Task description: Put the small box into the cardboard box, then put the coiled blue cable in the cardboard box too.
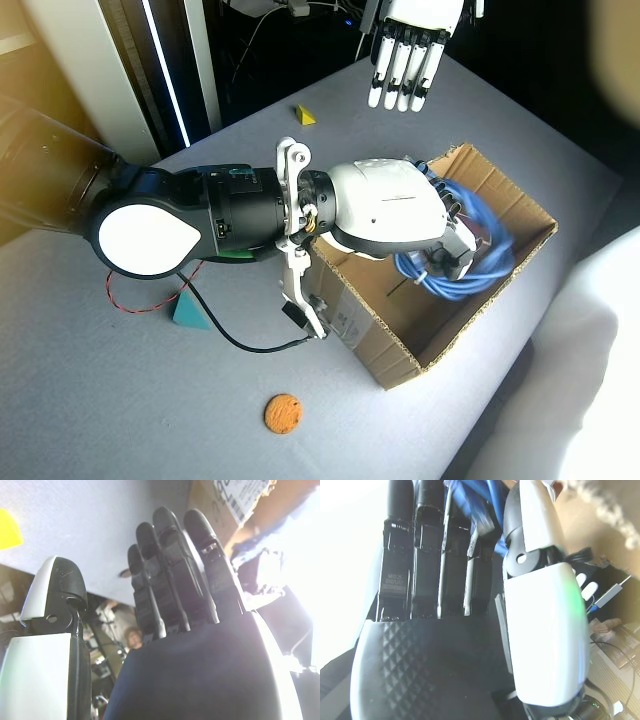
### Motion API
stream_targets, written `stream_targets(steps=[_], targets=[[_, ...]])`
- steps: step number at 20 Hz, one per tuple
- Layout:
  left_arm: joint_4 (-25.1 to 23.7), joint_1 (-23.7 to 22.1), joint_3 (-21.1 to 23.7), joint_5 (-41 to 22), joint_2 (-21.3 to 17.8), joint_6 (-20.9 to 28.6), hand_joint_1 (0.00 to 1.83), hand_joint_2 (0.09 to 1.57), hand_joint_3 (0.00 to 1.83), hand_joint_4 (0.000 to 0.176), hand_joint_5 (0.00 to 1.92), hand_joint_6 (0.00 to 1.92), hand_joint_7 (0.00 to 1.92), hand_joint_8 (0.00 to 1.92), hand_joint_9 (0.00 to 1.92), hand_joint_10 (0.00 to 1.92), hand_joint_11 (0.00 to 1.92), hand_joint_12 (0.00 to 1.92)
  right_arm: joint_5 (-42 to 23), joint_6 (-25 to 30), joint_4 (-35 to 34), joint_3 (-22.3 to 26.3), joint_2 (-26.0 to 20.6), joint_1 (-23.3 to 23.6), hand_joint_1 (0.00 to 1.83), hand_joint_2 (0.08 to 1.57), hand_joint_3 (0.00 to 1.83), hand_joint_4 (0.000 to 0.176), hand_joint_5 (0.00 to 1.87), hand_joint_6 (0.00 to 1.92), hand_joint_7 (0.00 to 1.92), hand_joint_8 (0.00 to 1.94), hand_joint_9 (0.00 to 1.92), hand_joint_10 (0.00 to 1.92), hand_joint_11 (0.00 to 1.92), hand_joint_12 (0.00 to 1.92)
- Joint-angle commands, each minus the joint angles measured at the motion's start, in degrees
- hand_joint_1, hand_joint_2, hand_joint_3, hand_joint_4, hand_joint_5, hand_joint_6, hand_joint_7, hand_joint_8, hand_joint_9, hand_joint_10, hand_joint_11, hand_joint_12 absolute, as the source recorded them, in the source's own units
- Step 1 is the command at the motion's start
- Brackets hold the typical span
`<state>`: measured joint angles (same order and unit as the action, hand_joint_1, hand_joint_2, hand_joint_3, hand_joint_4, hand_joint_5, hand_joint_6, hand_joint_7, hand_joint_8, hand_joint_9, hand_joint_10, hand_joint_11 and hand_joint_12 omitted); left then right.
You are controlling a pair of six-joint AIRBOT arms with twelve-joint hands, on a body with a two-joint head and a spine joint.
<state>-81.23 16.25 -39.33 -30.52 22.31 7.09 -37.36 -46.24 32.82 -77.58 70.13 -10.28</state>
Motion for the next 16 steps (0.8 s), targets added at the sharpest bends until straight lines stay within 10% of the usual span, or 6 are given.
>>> stream_targets(steps=[1, 9, 16], targets=[[2.4, -0.6, 0.0, -1.6, -0.4, -0.4, 0.76, 1.22, 0.0, 0.0, 0.6, 0.0, 0.74, 0.0, 0.74, 0.0, 0.28, 0.84, -6.0, -0.1, -2.1, -0.1, -0.7, 0.4, 1.02, 1.05, 0.0, 0.0, 0.89, 0.01, 0.95, 0.0, 0.94, 0.0, 0.45, 0.95], [4.0, -0.6, 0.5, 0.2, -0.4, -0.4, 0.79, 1.22, 0.0, 0.0, 0.6, 0.0, 0.74, 0.01, 0.74, 0.01, 0.27, 0.86, -8.2, 2.9, 1.1, -0.1, -0.9, 0.4, 0.48, 1.05, 0.0, 0.0, 0.58, 0.0, 0.63, 0.0, 0.6, 0.0, 0.04, 1.21], [4.6, -0.6, 0.4, 0.3, -0.4, -0.4, 0.8, 1.2, 0.0, 0.0, 0.62, 0.01, 0.76, 0.0, 0.76, 0.0, 0.31, 0.78, -14.3, 11.2, 7.8, 0.4, -2.4, 0.4, 0.45, 1.02, 0.0, 0.0, 0.32, 0.0, 0.34, 0.0, 0.32, 0.0, 0.0, 0.83]])
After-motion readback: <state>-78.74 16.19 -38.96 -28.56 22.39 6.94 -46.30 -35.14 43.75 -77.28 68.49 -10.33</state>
